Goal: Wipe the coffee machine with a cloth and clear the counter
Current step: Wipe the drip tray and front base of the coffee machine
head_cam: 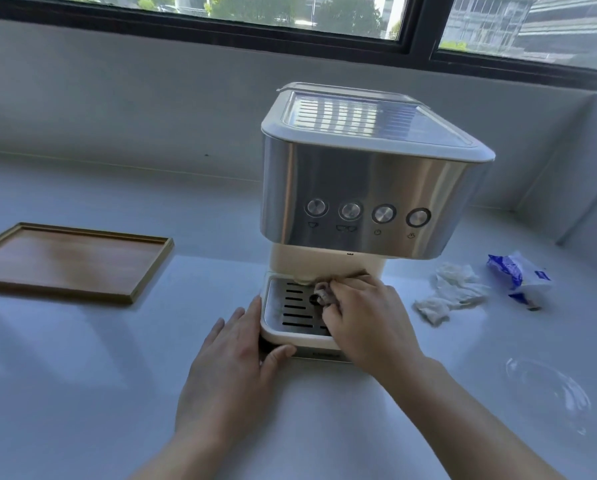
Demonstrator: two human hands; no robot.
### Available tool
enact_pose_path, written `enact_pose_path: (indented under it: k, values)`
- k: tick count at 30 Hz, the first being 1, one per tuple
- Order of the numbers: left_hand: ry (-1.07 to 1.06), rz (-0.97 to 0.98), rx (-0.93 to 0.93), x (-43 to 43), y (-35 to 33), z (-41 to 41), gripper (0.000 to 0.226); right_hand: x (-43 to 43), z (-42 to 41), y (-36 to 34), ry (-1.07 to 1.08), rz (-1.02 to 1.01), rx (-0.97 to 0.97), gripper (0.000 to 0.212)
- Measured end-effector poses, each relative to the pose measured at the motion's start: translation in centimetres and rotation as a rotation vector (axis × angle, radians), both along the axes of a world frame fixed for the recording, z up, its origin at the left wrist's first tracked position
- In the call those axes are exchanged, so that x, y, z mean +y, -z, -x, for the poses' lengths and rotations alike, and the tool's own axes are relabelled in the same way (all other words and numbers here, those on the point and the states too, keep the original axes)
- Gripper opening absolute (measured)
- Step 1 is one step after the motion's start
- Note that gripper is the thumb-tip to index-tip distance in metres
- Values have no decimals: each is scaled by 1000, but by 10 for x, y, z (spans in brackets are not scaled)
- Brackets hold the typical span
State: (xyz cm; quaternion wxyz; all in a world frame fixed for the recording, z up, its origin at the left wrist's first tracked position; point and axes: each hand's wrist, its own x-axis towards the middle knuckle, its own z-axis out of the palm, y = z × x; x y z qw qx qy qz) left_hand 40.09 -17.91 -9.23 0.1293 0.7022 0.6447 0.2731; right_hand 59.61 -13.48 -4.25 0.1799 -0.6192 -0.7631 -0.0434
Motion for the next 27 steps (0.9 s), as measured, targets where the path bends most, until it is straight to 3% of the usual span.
enact_pose_path:
  k: [9,15,19,24,27]
  values:
    - [-32,39,25,-4,-5,-5,82,14,20,-13,-205,68,86,20]
    - [-24,66,29,-8,-10,-3,83,7,-48,-5,163,47,119,39]
    - [-29,75,21,-8,-12,-3,82,-3,-57,1,324,134,360,34]
    - [-26,60,15,-6,-7,-1,77,-22,-55,0,207,-77,402,21]
    - [-20,40,32,-6,-6,-1,76,-16,-45,-17,22,-91,568,20]
